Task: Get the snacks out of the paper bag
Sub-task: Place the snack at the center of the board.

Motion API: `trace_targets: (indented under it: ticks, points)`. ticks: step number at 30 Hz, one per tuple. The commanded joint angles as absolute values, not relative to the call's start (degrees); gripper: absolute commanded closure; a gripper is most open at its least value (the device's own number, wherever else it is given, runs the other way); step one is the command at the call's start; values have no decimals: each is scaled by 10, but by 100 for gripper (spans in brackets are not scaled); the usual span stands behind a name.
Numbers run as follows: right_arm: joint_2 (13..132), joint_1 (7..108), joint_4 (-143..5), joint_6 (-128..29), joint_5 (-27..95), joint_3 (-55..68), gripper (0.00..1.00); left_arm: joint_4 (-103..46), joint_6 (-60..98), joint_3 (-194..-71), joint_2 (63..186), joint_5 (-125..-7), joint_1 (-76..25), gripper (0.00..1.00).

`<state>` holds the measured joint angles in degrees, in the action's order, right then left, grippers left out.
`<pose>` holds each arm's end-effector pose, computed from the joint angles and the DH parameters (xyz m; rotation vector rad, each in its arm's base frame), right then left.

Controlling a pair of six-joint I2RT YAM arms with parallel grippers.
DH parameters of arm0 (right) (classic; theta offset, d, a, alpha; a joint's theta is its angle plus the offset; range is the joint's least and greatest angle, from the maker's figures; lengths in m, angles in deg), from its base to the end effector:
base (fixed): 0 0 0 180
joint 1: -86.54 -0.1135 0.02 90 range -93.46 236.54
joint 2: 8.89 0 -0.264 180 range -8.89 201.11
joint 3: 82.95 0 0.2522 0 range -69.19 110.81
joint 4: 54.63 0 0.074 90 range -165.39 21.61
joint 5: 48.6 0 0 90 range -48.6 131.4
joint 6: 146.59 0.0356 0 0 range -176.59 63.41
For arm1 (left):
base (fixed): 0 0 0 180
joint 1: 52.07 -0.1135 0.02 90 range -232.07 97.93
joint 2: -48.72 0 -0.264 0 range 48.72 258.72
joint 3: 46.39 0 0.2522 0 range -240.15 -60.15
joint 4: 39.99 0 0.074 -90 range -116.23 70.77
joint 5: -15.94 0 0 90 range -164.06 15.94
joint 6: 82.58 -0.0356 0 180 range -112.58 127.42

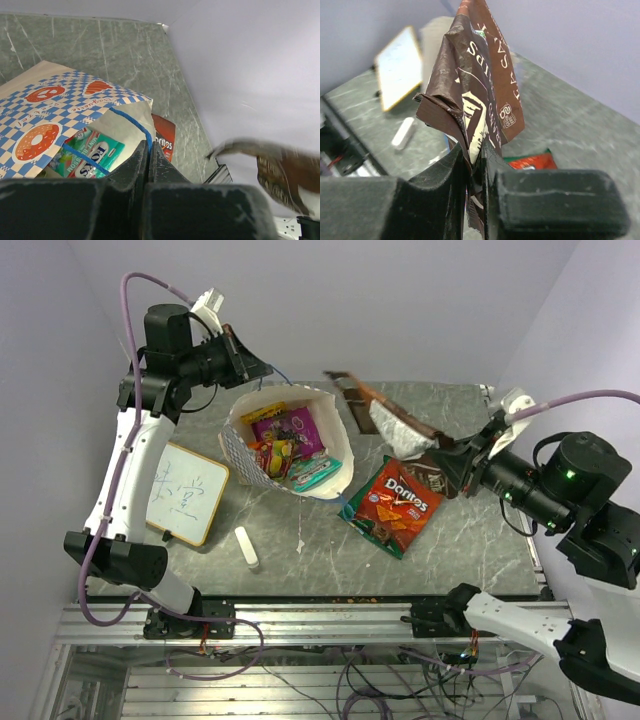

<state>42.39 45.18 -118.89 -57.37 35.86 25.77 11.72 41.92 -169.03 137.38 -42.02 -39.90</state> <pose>0.0722 0.0682 0.5190 -0.6894 1.5832 0.6093 0.3110 -0.0864 0.4867 0.0233 1.9769 -1.0697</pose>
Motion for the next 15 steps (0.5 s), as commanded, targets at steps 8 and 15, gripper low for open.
trace_targets:
  ticks: [8, 15]
  points:
    - [556, 452, -1230, -550, 793, 195, 100, 145, 391, -1737, 1366, -414, -414, 93]
    - [646, 453, -1154, -610, 846, 99, 100, 162, 371, -1751, 1371, -397, -430, 93]
